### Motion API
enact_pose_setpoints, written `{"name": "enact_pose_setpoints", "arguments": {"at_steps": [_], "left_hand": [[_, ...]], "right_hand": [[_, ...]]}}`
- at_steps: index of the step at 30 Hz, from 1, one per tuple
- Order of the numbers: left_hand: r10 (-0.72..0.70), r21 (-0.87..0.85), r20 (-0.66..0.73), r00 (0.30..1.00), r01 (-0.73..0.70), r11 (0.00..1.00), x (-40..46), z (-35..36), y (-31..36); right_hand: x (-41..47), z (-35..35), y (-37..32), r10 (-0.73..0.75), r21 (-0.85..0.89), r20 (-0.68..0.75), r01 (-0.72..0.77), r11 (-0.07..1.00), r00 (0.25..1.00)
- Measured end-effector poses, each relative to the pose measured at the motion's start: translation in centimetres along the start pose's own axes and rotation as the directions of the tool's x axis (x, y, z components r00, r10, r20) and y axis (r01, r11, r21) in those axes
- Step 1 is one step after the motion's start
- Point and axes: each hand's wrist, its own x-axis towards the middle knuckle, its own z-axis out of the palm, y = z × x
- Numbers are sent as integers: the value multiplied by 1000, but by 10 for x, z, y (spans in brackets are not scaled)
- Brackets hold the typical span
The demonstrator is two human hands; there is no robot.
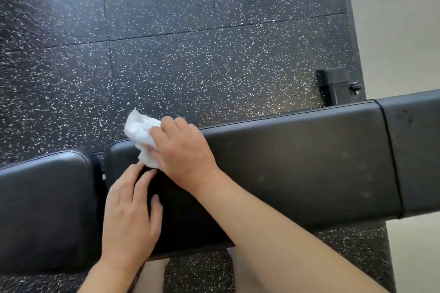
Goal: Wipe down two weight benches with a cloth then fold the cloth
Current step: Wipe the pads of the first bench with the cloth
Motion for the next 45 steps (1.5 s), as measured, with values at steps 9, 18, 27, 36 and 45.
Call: {"name": "enact_pose_setpoints", "arguments": {"at_steps": [9,18,27,36,45], "left_hand": [[-80,-139,-22,997,76,987,11,-8,-23],[-76,-99,-29,997,73,992,6,-28,-87],[-86,-195,1,996,84,977,4,-33,-99],[-139,-187,-70,988,124,974,16,-27,-69],[-242,-338,-159,957,177,924,25,6,-29]], "right_hand": [[-30,-60,121,273,-207,-95,-287,935,957],[39,33,-44,196,-155,10,-192,969,981],[91,67,-100,142,-116,427,-102,988,893],[73,7,-17,190,-18,469,-205,978,862],[43,-23,51,371,-218,484,-302,928,792]]}}
